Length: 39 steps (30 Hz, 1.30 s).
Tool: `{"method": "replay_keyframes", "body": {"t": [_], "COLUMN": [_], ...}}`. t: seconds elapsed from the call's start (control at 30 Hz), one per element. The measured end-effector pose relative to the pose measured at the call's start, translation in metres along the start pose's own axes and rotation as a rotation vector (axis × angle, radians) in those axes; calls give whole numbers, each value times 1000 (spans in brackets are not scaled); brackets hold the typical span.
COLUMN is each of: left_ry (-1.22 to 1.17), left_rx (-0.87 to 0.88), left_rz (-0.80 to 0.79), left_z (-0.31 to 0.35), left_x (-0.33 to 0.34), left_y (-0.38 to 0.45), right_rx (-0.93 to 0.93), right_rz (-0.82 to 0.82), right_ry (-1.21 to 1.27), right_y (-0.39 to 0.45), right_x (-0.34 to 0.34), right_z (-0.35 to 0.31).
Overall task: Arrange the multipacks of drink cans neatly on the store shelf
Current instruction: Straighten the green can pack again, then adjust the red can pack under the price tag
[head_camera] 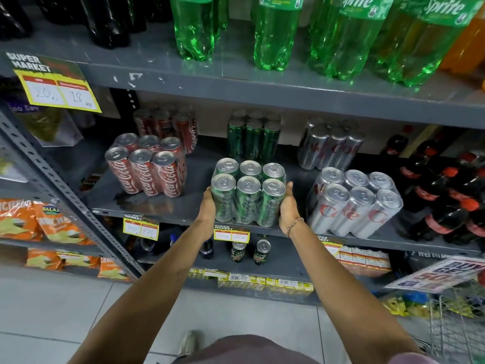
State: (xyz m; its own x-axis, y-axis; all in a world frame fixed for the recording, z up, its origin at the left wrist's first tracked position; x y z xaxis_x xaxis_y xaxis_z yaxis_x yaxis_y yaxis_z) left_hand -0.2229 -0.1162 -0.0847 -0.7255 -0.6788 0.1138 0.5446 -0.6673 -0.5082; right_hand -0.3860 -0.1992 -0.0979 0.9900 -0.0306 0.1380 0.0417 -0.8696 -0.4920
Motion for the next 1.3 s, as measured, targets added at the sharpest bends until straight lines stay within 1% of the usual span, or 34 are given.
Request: {"method": "replay_keyframes", "body": {"t": [0.1, 0.2, 0.27, 0.3, 0.33, 0.37, 0.43, 0.47, 0.5, 0.53, 0.57, 0.6, 0.63, 0.67, 0.7, 0.73, 0.77, 0.8, 0.83, 0.87, 0.9, 0.97, 1.03, 1.17, 1.3], "left_ry": [19, 52, 87, 104, 127, 152, 148, 130, 127, 141, 145, 138, 109, 88, 88, 114, 137, 137, 100, 76, 68, 50, 25, 74, 54], "left_rx": [20, 4, -3, 29, 95, 187, 410, 530, 657, 768, 860, 902, 895, 848, 782, 668, 529, 373, 247, 162, 128, 104, 91, 91, 69], "left_rz": [-67, -163, -230, -244, -240, -227, -233, -235, -199, -130, -25, 106, 214, 297, 338, 328, 270, 165, 40, -45, -88, -90, -102, -127, -99], "left_z": [-3, -3, 0, 5, 12, 22, 51, 68, 87, 105, 121, 136, 146, 154, 160, 160, 156, 148, 138, 128, 119, 111, 112, 109, 105], "left_x": [0, -5, -13, -19, -27, -38, -64, -81, -100, -120, -141, -162, -178, -194, -205, -213, -216, -217, -217, -216, -217, -221, -222, -227, -235], "left_y": [0, 4, 8, 11, 14, 18, 28, 34, 38, 43, 51, 63, 77, 94, 109, 123, 136, 142, 147, 148, 149, 151, 146, 138, 135], "right_rx": [14, -25, -66, -95, -143, -228, -434, -514, -609, -702, -790, -861, -908, -927, -898, -792, -642, -482, -334, -199, -107, -22, -10, -27, -18], "right_rz": [9, 43, 113, 167, 237, 336, 562, 644, 676, 658, 606, 528, 438, 348, 256, 176, 112, 59, 8, -33, -65, -87, -84, -38, -6], "right_ry": [93, 138, 150, 144, 84, -35, -366, -496, -552, -545, -508, -487, -493, -494, -487, -456, -392, -312, -224, -161, -118, -38, 19, -16, 13], "right_y": [0, -1, -7, -10, -15, -22, -42, -53, -64, -72, -77, -79, -78, -74, -69, -61, -56, -48, -40, -32, -26, -21, -21, -22, -22], "right_x": [3, 6, 4, 4, 5, 6, 18, 32, 50, 72, 99, 127, 154, 180, 204, 223, 238, 248, 255, 259, 262, 268, 275, 276, 273], "right_z": [6, 6, -3, -10, -18, -29, -53, -61, -67, -69, -67, -62, -53, -43, -32, -21, -11, 2, 14, 25, 33, 43, 46, 50, 66]}}
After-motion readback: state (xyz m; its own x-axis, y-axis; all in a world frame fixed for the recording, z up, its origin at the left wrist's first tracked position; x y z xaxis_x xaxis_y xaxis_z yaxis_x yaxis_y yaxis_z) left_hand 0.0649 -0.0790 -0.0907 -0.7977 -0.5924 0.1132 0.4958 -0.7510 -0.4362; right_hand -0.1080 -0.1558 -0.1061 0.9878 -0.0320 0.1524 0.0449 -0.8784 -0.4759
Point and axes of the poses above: each hand's wrist, its own y-axis towards the middle knuckle, its own x-axis out of the palm, z = x × y, the point moved 3 cm from there along y, towards the middle knuckle, and after that the axes turned 10 degrees about z, right-handed, at the moved point
